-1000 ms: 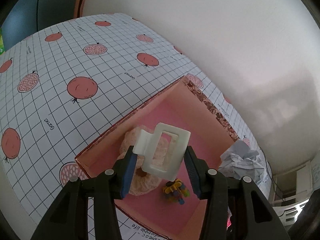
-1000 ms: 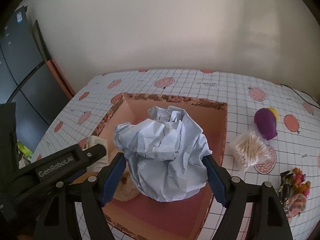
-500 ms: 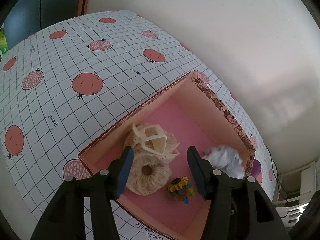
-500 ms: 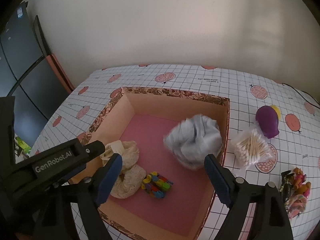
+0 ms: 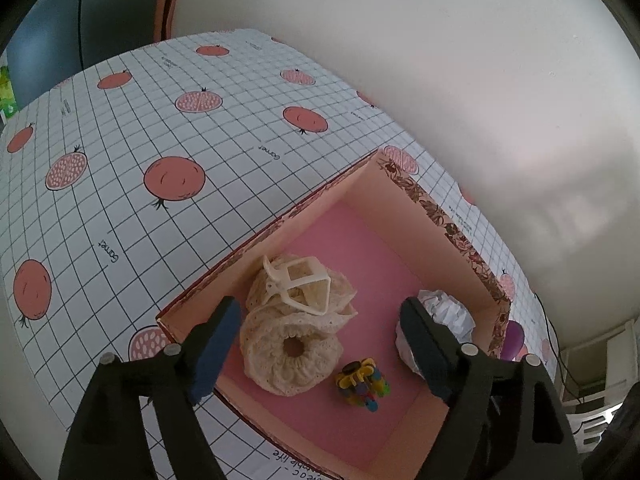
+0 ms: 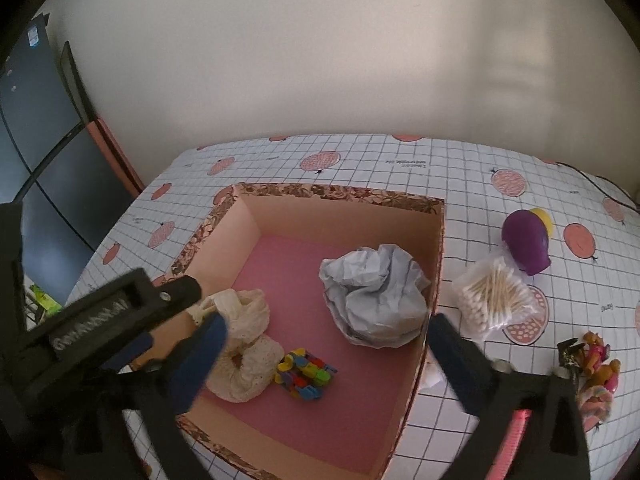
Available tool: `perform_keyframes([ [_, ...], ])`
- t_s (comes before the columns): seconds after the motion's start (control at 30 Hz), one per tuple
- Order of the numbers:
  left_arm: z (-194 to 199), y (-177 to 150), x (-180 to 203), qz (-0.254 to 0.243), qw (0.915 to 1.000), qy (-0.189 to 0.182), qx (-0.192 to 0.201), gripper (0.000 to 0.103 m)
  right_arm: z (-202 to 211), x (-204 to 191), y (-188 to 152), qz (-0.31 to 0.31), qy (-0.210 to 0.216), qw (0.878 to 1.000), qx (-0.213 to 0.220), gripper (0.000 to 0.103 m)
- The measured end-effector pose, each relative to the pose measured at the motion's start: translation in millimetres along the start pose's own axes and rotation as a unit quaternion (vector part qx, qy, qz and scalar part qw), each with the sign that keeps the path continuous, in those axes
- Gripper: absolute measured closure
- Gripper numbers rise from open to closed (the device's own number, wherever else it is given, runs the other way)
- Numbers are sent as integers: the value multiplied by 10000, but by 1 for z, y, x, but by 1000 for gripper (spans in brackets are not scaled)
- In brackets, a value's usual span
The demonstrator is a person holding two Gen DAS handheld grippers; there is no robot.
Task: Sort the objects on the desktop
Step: 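Open both tools to drop the crumpled paper and white clip into the box, then move the left tool to the pink hair roller while the right tool moves to the pink doll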
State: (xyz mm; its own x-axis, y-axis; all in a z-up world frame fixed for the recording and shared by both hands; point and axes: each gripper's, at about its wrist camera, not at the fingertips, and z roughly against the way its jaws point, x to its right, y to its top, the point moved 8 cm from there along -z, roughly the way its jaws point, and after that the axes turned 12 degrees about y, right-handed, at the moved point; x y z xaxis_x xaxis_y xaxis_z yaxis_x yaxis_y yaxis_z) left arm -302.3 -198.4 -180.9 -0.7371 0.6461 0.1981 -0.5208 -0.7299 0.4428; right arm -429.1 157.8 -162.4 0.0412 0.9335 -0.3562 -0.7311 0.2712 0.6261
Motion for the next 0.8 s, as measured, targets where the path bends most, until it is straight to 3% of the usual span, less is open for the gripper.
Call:
perform_keyframes([
  [0.07, 2, 1, -1, 11, 10000, 7, 40, 14, 1, 1, 1, -62, 48, 10000, 19, 0],
  [0.6, 12, 6, 5, -74, 9996, 86, 270, 13, 11, 7, 7, -211, 81, 9995, 202, 0],
  [0.8, 24, 10, 10, -46, 9988, 45, 486, 13, 30, 13, 19, -271, 70, 9979, 593, 0],
])
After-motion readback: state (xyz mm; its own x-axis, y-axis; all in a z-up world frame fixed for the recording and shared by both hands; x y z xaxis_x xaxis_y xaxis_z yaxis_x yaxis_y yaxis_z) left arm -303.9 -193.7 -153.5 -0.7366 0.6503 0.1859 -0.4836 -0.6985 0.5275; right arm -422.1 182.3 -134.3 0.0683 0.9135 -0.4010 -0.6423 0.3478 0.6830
